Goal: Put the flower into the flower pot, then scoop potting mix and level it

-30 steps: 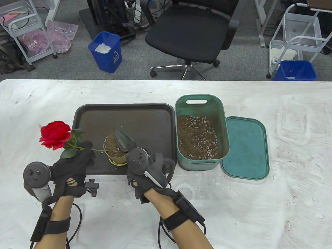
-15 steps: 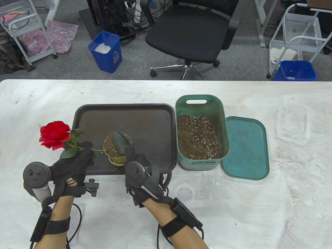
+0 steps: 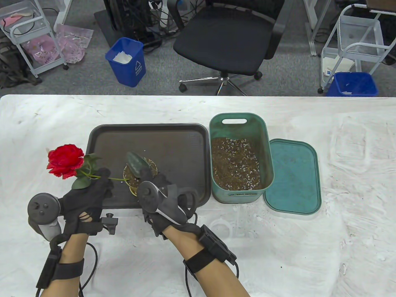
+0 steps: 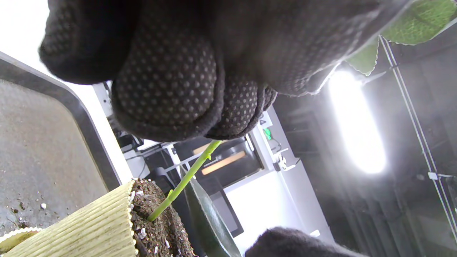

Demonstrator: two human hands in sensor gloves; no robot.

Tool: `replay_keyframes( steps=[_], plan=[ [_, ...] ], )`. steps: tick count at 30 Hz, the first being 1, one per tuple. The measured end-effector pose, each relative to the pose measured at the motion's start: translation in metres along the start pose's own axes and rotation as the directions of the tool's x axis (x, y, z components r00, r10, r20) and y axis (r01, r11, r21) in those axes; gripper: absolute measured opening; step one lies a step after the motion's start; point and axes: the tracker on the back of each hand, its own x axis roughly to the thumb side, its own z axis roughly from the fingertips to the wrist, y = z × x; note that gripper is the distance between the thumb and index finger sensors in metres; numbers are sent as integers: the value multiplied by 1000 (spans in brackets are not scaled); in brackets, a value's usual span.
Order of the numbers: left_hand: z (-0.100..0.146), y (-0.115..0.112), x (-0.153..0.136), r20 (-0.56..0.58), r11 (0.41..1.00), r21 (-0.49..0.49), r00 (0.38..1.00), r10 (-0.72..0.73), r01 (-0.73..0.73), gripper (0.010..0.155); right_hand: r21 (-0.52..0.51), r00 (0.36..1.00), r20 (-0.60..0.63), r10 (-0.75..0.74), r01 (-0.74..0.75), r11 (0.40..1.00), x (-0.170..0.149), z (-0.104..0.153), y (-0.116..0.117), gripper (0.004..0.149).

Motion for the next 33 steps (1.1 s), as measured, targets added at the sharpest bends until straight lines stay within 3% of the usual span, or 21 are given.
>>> replay_keyframes(
  steps=[2,3,9,13,14,17,20,21,25,28,33],
  plan=[
    [0,0,0,0,1000,0,1000,-1,1,43,29,997,20,70,-71,997,4,-5,0,53],
    [0,0,0,0,1000,0,1000,-1,1,43,109,993,8,118,-118,987,5,-7,0,53],
    [0,0,0,0,1000,0,1000,-1,1,43,-17,1000,-18,20,-20,1000,-1,-7,-13,54],
    [0,0,0,3,1000,-2,1000,-2,2,43,136,996,-63,57,-48,990,-12,-7,-4,54],
    [0,0,0,2,1000,-2,1000,-2,2,43,69,998,-60,4,0,998,-15,-6,-5,54],
    [0,0,0,2,1000,-1,1000,-2,2,43,19,995,-83,-49,50,999,-19,-3,-5,54],
    [0,0,0,2,1000,-1,1000,-1,1,43,103,996,-91,-5,14,995,-22,1,2,54],
    [0,0,0,3,1000,-1,1000,-1,1,43,46,996,-82,-30,34,998,-22,2,1,54],
    [0,-1,0,1,1000,-1,1000,1,-1,43,-14,996,10,-92,92,996,-17,7,1,54],
    [0,0,0,1,1000,0,1000,0,0,43,53,999,27,21,-23,998,-10,8,8,53],
    [0,-1,0,2,1000,-2,1000,1,-1,43,-73,996,87,-29,35,997,-6,15,7,53]
  ],
)
